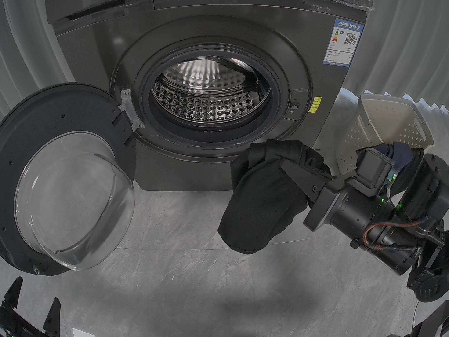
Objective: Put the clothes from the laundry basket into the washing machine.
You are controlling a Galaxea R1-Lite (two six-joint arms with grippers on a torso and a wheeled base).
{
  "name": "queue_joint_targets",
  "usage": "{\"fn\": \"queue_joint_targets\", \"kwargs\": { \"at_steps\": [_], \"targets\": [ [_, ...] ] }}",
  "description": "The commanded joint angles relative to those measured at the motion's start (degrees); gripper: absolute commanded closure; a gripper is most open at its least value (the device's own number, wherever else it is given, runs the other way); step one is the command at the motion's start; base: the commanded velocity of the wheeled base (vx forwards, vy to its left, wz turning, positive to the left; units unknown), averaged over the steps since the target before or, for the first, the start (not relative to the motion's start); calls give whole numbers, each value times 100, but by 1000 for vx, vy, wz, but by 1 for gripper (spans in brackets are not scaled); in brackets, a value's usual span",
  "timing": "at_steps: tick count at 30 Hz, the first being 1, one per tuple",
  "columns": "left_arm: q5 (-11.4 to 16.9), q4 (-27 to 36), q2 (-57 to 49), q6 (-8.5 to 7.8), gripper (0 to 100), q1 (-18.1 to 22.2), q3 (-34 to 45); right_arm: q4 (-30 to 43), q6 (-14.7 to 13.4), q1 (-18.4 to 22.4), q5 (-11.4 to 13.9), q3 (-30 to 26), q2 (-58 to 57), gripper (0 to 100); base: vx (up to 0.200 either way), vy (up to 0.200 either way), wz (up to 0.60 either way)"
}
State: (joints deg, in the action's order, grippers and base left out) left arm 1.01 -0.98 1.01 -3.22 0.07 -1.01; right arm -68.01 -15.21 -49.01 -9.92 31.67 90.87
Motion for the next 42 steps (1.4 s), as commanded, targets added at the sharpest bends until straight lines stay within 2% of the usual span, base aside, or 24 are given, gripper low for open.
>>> {"fn": "queue_joint_targets", "kwargs": {
  "at_steps": [1, 2, 4, 5, 6, 7, 8, 9, 10, 11, 12, 13, 16, 19, 22, 25, 26, 27, 29, 33, 36, 41, 42],
  "targets": [
    [136, -606, -22, 392, 0, 28, -690, -10, -25, -30, -54, 199, 238, 100, 0, 0, 0],
    [189, -658, 154, 515, 0, 37, -1138, -10, -17, -21, -80, 234, 247, 100, 0, 0, 0],
    [496, -491, 751, 559, 0, -69, -1551, -10, -17, -21, -36, 436, 282, 100, 0, 0, 0],
    [743, -465, 989, 586, 0, -157, -1569, -10, -17, -30, -27, 603, 379, 100, 0, 0, 0],
    [848, -447, 1085, 612, 0, -192, -1569, -10, -25, -30, -27, 665, 432, 100, 0, 0, 0],
    [1270, -412, 1323, 629, 0, -306, -1525, -46, -34, -65, -54, 849, 564, 100, 0, 0, 0],
    [1542, -412, 1578, 629, 0, -350, -1498, -107, -34, -65, -62, 973, 616, 100, 0, 0, 0],
    [1736, -421, 1780, 612, 0, -359, -1507, -151, -34, -65, -54, 1025, 643, 100, 0, 0, 0],
    [1762, -430, 1824, 603, 0, -359, -1507, -160, -34, -65, -54, 1060, 643, 100, 0, 0, 0],
    [2237, -553, 2369, 542, 0, -385, -1542, -177, -25, -56, -54, 1227, 748, 100, 0, 0, 0],
    [2298, -579, 2439, 542, 0, -394, -1551, -177, -34, -56, -54, 1254, 774, 100, 0, 0, 0],
    [2553, -799, 2817, 498, 0, -420, -1534, -204, -34, -48, -62, 1368, 871, 100, 0, 0, 0],
    [2817, -1309, 3581, 234, 0, -543, -1481, -195, -34, -4, -27, 1561, 950, 100, 0, 0, 0],
    [2861, -1827, 4311, 243, 0, -798, -1481, -195, -43, 5, -27, 1790, 1021, 100, 0, 0, 0],
    [2834, -2407, 4970, 269, 0, -1238, -1446, -204, -78, 14, -62, 1931, 1073, 100, 0, 0, 0],
    [2755, -2873, 5550, 383, 0, -1721, -1490, -204, -254, -39, -98, 1895, 1056, 100, 0, 0, 0],
    [2755, -2873, 5550, 383, 0, -1721, -1490, -204, -254, -39, -98, 1895, 1056, 100, 0, 0, 0],
    [2685, -3146, 5954, 427, 0, -1915, -1516, -204, -263, -39, -98, 1860, 1021, 100, 0, 0, 0],
    [2641, -3330, 6227, 436, 0, -2011, -1534, -195, -263, -39, -98, 1851, 994, 100, 0, 0, 0],
    [2615, -4130, 7246, 489, 0, -2319, -1613, -160, -263, -48, -98, 1746, 818, 100, 0, 0, 0],
    [2579, -4710, 7827, 550, 0, -2363, -1692, -151, -263, -65, -98, 1579, 678, 100, 0, 0, 0],
    [2228, -5308, 8556, 673, 0, -2750, -1938, -142, -263, -65, -98, 1386, 537, 100, 0, 0, 0],
    [2228, -5308, 8556, 673, 0, -2750, -1938, -142, -263, -65, -98, 1386, 537, 100, 0, 0, 0]
  ]
}}
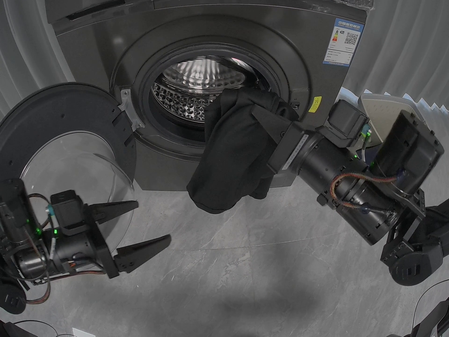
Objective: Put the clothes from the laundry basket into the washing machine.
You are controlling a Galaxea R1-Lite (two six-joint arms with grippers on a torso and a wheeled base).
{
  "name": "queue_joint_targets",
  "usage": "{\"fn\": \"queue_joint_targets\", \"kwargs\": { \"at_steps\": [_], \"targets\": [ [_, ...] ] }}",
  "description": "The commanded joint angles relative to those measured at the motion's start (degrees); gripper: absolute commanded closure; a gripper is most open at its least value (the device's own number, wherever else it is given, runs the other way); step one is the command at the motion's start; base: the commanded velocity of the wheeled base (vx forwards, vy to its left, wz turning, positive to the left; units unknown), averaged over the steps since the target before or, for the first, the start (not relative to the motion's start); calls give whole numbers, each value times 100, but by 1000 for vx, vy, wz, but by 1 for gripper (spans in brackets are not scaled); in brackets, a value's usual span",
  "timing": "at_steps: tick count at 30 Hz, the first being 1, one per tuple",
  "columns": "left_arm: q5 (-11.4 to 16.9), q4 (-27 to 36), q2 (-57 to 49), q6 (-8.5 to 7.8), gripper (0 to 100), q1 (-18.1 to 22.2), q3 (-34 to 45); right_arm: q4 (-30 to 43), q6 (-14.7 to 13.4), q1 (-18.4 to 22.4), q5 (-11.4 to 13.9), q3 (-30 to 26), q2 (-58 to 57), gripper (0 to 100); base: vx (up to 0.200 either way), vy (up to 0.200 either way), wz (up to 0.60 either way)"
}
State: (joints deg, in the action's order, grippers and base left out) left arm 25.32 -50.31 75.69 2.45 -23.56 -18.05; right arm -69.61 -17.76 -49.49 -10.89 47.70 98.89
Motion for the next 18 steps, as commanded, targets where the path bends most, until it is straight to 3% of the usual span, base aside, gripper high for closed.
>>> {"fn": "queue_joint_targets", "kwargs": {
  "at_steps": [1, 18],
  "targets": [
    [-256, -480, 1299, 124, 0, -474, -357, 35, -8, -16, -1, -270, -344, 100, 0, 0, 0],
    [-273, -594, 2319, 124, 0, -526, -1174, 26, -17, -227, 8, -464, -450, 100, 0, 0, 0]
  ]
}}
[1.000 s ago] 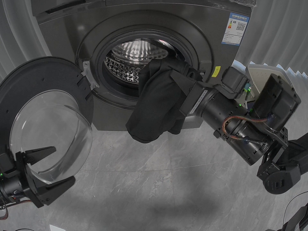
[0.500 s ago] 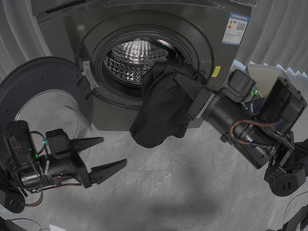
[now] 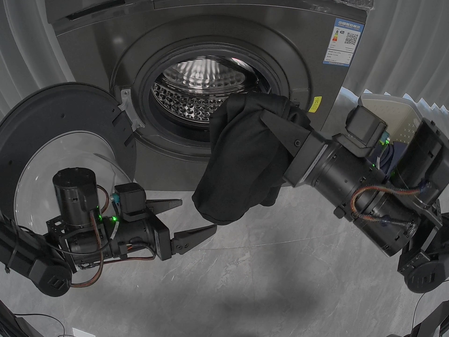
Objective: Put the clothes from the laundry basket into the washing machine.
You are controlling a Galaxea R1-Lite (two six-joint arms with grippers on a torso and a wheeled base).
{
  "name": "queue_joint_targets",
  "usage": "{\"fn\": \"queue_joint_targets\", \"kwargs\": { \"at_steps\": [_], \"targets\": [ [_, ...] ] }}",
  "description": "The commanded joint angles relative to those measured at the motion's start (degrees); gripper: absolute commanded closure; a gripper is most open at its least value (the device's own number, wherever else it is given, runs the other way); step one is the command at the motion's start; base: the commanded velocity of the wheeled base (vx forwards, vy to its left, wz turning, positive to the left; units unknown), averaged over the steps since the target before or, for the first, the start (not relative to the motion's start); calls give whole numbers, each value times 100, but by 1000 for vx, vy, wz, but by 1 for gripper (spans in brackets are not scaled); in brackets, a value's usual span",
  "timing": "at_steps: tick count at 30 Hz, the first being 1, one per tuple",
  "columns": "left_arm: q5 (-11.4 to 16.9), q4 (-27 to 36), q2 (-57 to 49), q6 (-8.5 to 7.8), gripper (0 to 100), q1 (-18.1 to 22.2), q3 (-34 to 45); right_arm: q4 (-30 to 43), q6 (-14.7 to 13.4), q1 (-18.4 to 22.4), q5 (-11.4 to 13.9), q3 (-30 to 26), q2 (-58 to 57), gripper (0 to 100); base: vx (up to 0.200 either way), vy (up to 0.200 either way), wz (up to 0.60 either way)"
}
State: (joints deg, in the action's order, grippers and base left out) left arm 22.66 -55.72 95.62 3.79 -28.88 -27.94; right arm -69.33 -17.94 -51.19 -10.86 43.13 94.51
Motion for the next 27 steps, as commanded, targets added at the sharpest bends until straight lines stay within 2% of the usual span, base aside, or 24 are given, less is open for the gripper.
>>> {"fn": "queue_joint_targets", "kwargs": {
  "at_steps": [1, 3, 8, 15, 23, 24, 27],
  "targets": [
    [-16, -167, 440, -1, 0, 23, -256, -2, 1, -76, 5, -6, -12, 100, 0, 0, 0],
    [-87, -360, 563, 60, 0, 23, -317, -2, 1, -84, 5, -15, -12, 100, 0, 0, 0],
    [-227, -773, 949, 95, 0, 14, -563, -11, 1, -111, 5, -59, -3, 100, 0, 0, 0],
    [-236, -879, 1301, 87, 0, -12, -809, -37, 1, -172, 5, -103, -12, 100, 0, 0, 0],
    [-236, -923, 1450, 104, 0, -232, -1012, -63, 1, -181, 5, -156, -12, 100, 0, 0, 0],
    [-236, -932, 1459, 104, 100, -250, -1012, -63, 1, -172, 5, -165, -21, 100, 0, 0, 0],
    [-227, -1011, 1468, 113, 100, -250, -1012, -63, 1, -172, 5, -173, -29, 100, 0, 0, 0]
  ]
}}
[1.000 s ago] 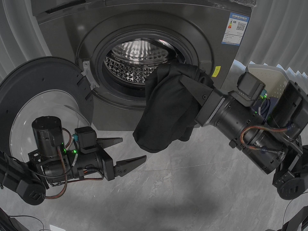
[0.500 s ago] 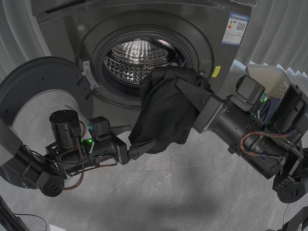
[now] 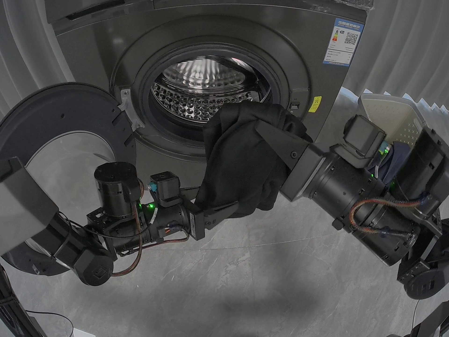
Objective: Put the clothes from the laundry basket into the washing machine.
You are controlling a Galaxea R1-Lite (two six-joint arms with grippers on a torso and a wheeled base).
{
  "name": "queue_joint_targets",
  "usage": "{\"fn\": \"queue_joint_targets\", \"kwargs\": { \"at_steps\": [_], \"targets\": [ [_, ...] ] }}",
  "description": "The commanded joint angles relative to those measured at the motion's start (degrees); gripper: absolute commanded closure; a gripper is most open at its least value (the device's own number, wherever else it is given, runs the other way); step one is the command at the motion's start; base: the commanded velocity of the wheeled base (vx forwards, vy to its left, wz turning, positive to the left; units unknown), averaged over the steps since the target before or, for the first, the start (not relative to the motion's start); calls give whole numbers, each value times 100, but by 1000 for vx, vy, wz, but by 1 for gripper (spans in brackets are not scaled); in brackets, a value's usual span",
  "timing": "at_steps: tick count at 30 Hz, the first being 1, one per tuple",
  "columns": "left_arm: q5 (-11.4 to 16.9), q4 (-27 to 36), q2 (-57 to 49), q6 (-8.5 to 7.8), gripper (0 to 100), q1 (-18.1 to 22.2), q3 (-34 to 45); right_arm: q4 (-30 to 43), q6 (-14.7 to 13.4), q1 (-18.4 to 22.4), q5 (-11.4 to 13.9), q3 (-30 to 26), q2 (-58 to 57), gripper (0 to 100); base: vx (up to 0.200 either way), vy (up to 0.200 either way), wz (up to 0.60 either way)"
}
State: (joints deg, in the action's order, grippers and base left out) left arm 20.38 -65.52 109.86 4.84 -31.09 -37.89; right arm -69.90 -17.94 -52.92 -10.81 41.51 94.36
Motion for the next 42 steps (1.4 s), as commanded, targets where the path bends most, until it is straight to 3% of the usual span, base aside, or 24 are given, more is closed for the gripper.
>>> {"fn": "queue_joint_targets", "kwargs": {
  "at_steps": [1, 10, 14, 15, 16, 19, 22, 31, 37, 42],
  "targets": [
    [1, -75, 44, 8, 100, -29, 1, -6, 1, 1, 0, -11, -14, 100, 0, 0, 0],
    [10, -189, -650, 17, 100, -310, 686, -24, -78, 133, 88, -292, -14, 100, 0, 0, 0],
    [10, -180, -1134, 131, 100, -433, 906, -24, -218, 168, 123, -451, 4, 100, 0, 0, 0],
    [10, -171, -1397, 228, 100, -486, 976, -32, -271, 177, 238, -556, 13, 100, 0, 0, 0],
    [10, -171, -1512, 289, 100, -512, 1003, -41, -297, 185, 299, -609, 13, 0, 0, 0, 0],
    [18, -171, -1793, 492, 100, -574, 1020, -32, -332, 273, 396, -635, 109, 0, 0, 0, 0],
    [18, -171, -1933, 667, 100, -574, 959, -32, -341, 282, 334, -697, 250, 0, 0, 0, 0],
    [10, -268, -1942, 975, 100, -565, 625, -41, -332, 300, 299, -1356, 373, 0, 0, 0, 0],
    [10, -303, -1951, 993, 100, -565, 625, -164, -253, 265, 317, -1523, 373, 0, 0, 0, 0],
    [1, -294, -2030, 1001, 100, -556, 669, -375, 10, 185, 352, -1593, 435, 0, 0, 0, 0]
  ]
}}
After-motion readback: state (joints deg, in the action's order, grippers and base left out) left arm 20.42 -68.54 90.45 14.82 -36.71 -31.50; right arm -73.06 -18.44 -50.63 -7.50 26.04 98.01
